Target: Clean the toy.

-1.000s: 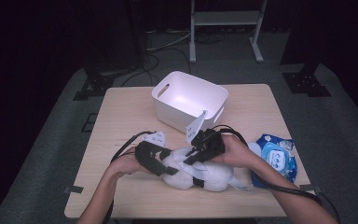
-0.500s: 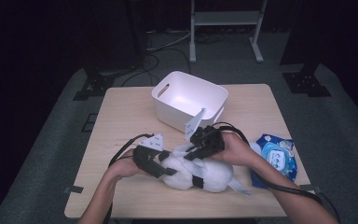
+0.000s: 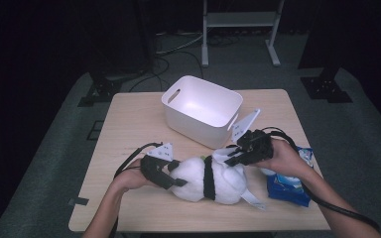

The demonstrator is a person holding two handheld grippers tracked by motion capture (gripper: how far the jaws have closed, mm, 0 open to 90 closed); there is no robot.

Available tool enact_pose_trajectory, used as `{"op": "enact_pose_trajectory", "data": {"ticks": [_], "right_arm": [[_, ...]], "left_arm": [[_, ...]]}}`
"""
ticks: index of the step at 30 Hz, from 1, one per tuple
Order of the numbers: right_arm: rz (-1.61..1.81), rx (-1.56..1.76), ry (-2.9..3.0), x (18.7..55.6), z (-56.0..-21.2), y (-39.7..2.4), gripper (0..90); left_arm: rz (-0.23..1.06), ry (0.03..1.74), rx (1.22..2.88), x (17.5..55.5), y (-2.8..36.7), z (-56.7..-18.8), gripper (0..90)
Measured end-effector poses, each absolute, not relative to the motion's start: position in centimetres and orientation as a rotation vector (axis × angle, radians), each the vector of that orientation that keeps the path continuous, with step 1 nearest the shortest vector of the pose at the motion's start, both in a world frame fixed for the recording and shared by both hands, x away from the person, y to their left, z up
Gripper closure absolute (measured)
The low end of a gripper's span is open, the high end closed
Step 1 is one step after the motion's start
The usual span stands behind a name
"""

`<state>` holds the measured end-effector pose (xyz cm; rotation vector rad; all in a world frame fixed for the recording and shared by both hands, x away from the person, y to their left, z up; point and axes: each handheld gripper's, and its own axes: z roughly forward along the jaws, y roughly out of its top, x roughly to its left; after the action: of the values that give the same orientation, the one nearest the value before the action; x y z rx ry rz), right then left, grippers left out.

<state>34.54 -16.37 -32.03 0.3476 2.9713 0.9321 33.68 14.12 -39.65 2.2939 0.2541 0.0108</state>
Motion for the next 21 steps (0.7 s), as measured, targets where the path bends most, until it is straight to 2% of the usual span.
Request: {"op": "enact_pose_trajectory", "data": {"ticks": [9, 21], "right_arm": [[0.952, 0.387, 2.966, 34.9, -32.2, -16.9, 81.7], [0.97, 0.269, 2.984, 36.2, -32.0, -11.5, 81.8]], "left_arm": [[0.061, 0.252, 2.28, 33.7, 14.0, -39.6, 36.3], [0.203, 0.241, 2.27, 34.0, 13.2, -39.3, 38.0]]}}
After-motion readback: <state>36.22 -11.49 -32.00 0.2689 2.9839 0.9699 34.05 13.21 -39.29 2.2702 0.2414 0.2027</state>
